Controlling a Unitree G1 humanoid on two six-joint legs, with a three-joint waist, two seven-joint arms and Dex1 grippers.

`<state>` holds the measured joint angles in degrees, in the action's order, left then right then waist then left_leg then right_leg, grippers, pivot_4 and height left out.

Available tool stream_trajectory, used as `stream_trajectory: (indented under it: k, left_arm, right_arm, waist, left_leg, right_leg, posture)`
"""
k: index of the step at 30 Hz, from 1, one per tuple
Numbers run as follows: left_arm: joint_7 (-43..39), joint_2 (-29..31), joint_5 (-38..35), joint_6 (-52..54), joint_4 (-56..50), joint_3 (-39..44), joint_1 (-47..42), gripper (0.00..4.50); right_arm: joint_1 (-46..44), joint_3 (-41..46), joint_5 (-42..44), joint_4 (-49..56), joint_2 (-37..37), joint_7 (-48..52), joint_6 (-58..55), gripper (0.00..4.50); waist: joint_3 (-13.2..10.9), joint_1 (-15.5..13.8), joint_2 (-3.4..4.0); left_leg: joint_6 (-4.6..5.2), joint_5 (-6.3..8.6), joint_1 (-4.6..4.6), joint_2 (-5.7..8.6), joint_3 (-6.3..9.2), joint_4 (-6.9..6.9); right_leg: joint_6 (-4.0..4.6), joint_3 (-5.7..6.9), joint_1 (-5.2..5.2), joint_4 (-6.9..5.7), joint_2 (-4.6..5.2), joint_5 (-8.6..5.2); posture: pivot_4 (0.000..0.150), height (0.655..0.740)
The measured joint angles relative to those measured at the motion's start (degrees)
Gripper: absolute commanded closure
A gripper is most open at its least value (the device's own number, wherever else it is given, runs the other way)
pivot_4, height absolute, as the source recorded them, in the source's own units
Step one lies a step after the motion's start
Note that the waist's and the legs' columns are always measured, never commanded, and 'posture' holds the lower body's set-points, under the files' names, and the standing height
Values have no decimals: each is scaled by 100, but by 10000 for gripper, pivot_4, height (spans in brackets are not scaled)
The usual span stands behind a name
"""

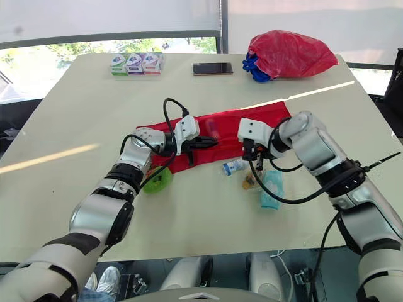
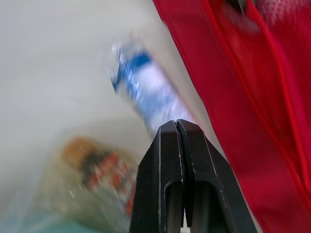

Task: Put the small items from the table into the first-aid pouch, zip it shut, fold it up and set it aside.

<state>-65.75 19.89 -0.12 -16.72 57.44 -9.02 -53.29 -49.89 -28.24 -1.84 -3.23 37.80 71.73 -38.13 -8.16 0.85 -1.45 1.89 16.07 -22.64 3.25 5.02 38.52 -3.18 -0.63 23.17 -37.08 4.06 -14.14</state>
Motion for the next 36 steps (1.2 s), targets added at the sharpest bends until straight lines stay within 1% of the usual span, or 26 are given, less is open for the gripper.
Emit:
stream_trajectory:
  k: [1, 2, 3, 4, 5, 6, 7, 9, 10, 17, 18, 19, 21, 22, 24, 25, 26, 30, 33, 36]
  left_arm:
    - [0, -10, 0, 0, 0, 0, 1, 45000]
    - [-3, -10, 0, 0, 0, 0, 1, 45000]
    - [-3, -10, 0, 0, 0, 0, 1, 45000]
    - [-4, -12, 0, 1, 0, 0, 3, 45000]
    - [-4, -18, -1, 0, 0, 0, 3, 45000]
    - [-4, -17, -1, 1, 0, 0, 4, 45000]
    - [-4, -18, -1, 1, 0, 0, 4, 45000]
    - [-5, -15, -2, 1, 0, 1, 10, 45000]
    - [-5, -15, -2, 1, -1, 1, 14, 45000]
    - [-7, -17, -5, 17, -67, 3, 43, 45000]
    - [-7, -14, -5, 21, -67, 3, 44, 45000]
    - [-6, -11, -5, 25, -67, 3, 45, 45000]
    - [-6, -7, -5, 45, -68, 3, 46, 45000]
    - [-6, -7, -5, 52, -70, 4, 46, 45000]
    - [-6, -7, -5, 62, -76, 4, 48, 45000]
    - [-7, -7, -5, 65, -79, 4, 48, 45000]
    - [-7, -7, -5, 66, -79, 4, 48, 45000]
    - [-4, -8, -6, 67, -80, 4, 49, 45000]
    - [-1, -17, -11, 67, -81, 11, 52, 45000]
    - [-1, -23, -22, 74, -84, 43, 69, 45000]
  right_arm:
    - [0, 0, -10, -14, 41, 33, 171, 39674]
    - [0, -1, -16, -51, 58, 83, 417, 34849]
    - [0, -4, -18, -63, 58, 95, 472, 33756]
    - [1, -10, -32, -126, 49, 112, 622, 28259]
    - [2, -26, -51, -208, 40, 125, 747, 24063]
    - [5, -53, -97, -306, 7, 134, 879, 22154]
    - [6, -72, -125, -375, -14, 137, 971, 15884]
    - [6, -109, -214, -556, -93, 142, 1175, 8413]
    - [5, -121, -246, -652, -144, 143, 1241, 6345]
    - [-55, -327, -525, -1319, -536, 152, 1604, 6345]
    - [-57, -330, -549, -1361, -555, 158, 1625, 11431]
    - [-57, -329, -553, -1364, -570, 164, 1632, 14056]
    - [-56, -324, -550, -1371, -644, 158, 1606, 24002]
    - [-56, -324, -543, -1368, -669, 158, 1583, 27907]
    - [-56, -299, -537, -1353, -672, 159, 1524, 38453]
    - [-56, -265, -514, -1329, -672, 160, 1451, 41952]
    - [-56, -246, -500, -1316, -671, 159, 1425, 44331]
    - [-47, 33, -355, -1121, -668, 28, 962, 44876]
    - [-2, 437, -278, -852, -678, -395, 439, 44876]
    - [160, 628, -256, -525, -651, -740, -146, 44876]
  waist:
    - [0, 3, 0]
    - [0, 5, 0]
    - [0, 5, 0]
    - [0, 7, -1]
    - [0, 7, -1]
    - [0, 3, -1]
    - [0, 2, -1]
    - [0, 5, -1]
    - [1, 8, -1]
    - [1, 3, -1]
    - [1, 5, -1]
    - [1, 7, -1]
    - [1, 15, 0]
    - [1, 17, 0]
    - [1, 14, 0]
    - [1, 14, 0]
    - [1, 15, 0]
    - [1, 13, 0]
    - [1, 4, 0]
    - [2, 4, 1]
  left_leg:
    - [0, 0, 0, 0, 0, 0]
    - [0, 0, 0, 0, -1, 0]
    - [0, 0, 0, 0, -1, 0]
    - [0, 0, 0, 0, -1, 0]
    - [0, 0, 0, 0, -1, 0]
    - [0, 0, 0, 0, -2, 0]
    - [0, 0, 0, 0, -2, 0]
    - [0, 0, 0, 0, -1, 0]
    - [0, 0, 0, 0, -1, 0]
    - [-1, 0, 0, 0, -1, 0]
    - [-1, -1, 0, 1, -1, 0]
    - [-1, 0, 0, 1, -1, 0]
    - [-1, -1, 0, 0, -1, 0]
    - [-2, -1, 0, 0, 0, 0]
    - [-2, -1, 0, 0, 0, 0]
    - [-2, -1, 0, 0, -1, 0]
    - [-2, -1, 1, 0, -1, 1]
    - [-2, -1, 0, 0, 0, 0]
    - [-2, -1, 0, -1, 0, 0]
    - [-2, -1, 0, -1, 0, 0]
  right_leg:
    - [0, 0, 0, 0, 0, 0]
    - [0, 0, 0, 0, 0, 0]
    - [0, 0, 0, 0, 0, 0]
    - [0, 0, 0, 0, 0, 0]
    - [0, 0, 0, 0, 0, 0]
    - [0, -1, 0, 0, 0, 0]
    - [0, -1, 0, 0, 0, 0]
    - [0, 0, 0, 0, -1, 0]
    - [0, 0, 0, 0, -1, 0]
    - [0, 1, 0, 1, 0, 0]
    - [0, 1, 0, 1, 0, 0]
    - [0, 1, 0, 1, 0, 0]
    - [0, 2, 0, 0, -1, 0]
    - [0, 2, 0, -1, -2, 0]
    - [0, 2, 0, -1, -1, 0]
    - [0, 2, 0, -1, -1, 0]
    - [0, 2, 0, -1, -1, 0]
    - [0, 2, 1, -1, 0, 0]
    - [1, 1, 1, -2, 0, 0]
    - [1, 1, 1, -2, 1, 0]
  posture:
    - [1500, 7400]
    - [1500, 7400]
    - [1500, 7400]
    - [1500, 7400]
    - [1500, 7400]
    - [1500, 7400]
    - [1500, 7400]
    - [1500, 7400]
    - [1500, 7400]
    - [1500, 7400]
    - [1500, 7400]
    - [1500, 7400]
    - [1500, 7400]
    - [1500, 7400]
    - [1500, 7400]
    - [1500, 7400]
    - [1500, 7400]
    - [1500, 7400]
    - [1500, 7400]
    - [1500, 7400]
